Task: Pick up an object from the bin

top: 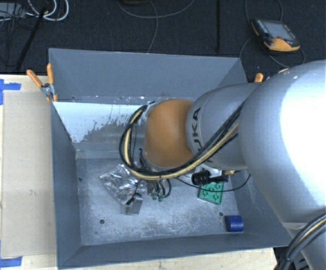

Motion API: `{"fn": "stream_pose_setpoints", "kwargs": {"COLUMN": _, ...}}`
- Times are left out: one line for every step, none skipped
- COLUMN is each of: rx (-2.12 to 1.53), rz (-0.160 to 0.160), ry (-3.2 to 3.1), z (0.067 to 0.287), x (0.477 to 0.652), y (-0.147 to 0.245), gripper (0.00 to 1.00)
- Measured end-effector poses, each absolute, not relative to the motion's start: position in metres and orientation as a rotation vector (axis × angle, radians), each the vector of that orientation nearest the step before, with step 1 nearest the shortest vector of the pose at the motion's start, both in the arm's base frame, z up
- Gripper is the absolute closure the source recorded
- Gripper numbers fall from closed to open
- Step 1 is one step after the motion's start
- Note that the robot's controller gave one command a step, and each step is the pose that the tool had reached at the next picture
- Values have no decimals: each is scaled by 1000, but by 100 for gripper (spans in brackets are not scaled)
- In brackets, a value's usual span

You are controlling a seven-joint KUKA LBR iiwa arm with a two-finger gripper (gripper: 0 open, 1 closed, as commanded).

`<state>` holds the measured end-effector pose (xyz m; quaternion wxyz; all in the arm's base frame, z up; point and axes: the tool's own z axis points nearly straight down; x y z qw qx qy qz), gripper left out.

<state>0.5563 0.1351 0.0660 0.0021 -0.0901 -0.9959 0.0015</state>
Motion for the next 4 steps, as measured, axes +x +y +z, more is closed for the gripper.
{"fn": "stream_pose_setpoints", "kwargs": {"rx": -285, "rz": 4, "ry": -3125, "z": 66, "x": 557, "y": 135, "gripper": 0}}
{"fn": "stream_pose_setpoints", "kwargs": {"rx": -292, "rz": 3, "ry": -3124, "z": 66, "x": 557, "y": 135, "gripper": 0}}
{"fn": "stream_pose_setpoints", "kwargs": {"rx": -302, "rz": 1, "ry": -3123, "z": 66, "x": 557, "y": 134, "gripper": 0}}
{"fn": "stream_pose_setpoints", "kwargs": {"rx": -312, "rz": -1, "ry": -3122, "z": 65, "x": 557, "y": 134, "gripper": 0}}
